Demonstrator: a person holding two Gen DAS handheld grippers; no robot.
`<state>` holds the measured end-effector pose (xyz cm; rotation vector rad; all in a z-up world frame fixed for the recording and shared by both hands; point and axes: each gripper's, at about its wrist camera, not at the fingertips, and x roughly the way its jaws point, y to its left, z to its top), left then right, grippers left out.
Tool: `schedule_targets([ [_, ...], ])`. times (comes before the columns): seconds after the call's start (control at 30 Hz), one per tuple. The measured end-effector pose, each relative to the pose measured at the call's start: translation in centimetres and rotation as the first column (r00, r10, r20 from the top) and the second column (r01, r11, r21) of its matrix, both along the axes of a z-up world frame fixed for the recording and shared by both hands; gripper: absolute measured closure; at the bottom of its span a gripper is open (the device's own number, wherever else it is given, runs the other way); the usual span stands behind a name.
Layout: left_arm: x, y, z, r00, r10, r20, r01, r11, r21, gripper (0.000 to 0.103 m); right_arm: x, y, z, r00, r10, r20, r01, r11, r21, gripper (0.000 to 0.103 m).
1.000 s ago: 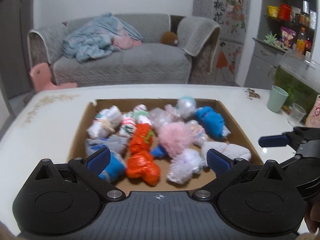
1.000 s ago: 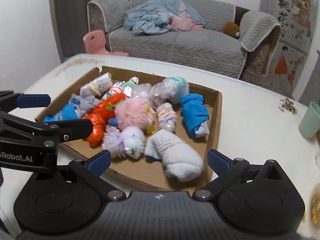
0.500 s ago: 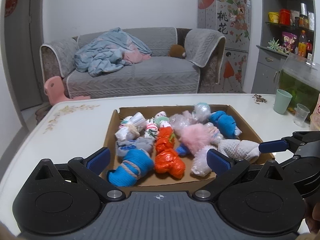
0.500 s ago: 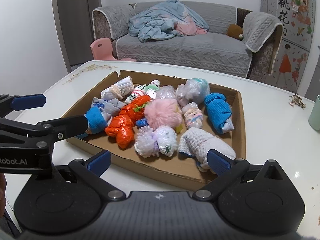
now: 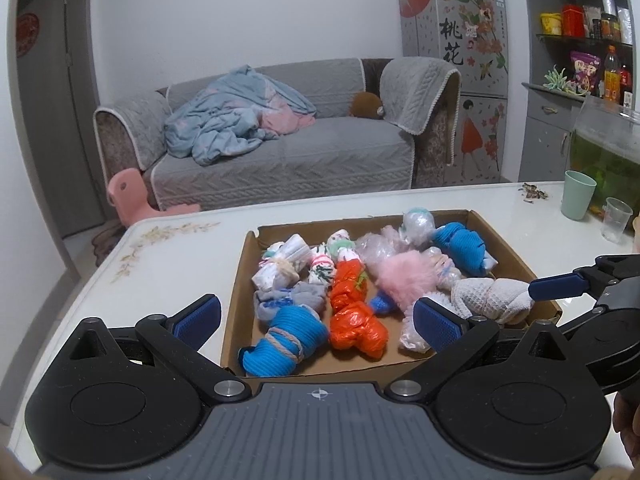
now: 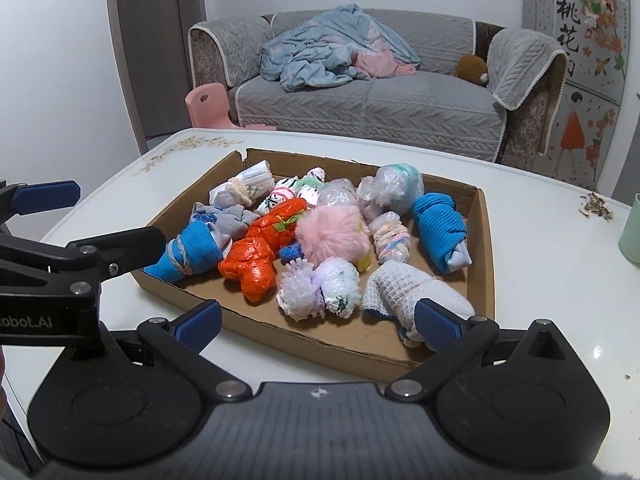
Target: Organize objects
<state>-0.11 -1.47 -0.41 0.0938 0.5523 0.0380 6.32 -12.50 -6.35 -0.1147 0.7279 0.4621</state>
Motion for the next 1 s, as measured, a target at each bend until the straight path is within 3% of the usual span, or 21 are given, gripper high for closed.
schedule_targets([
  [1.0, -0.33, -0.47, 0.83, 0.999, -0.018, 0.035, 0.016, 0.999, 0.047, 0.0, 0.23, 0.3, -0.09, 1.0, 0.003, -0.002, -0.003, 1.0, 0.02, 0.001],
])
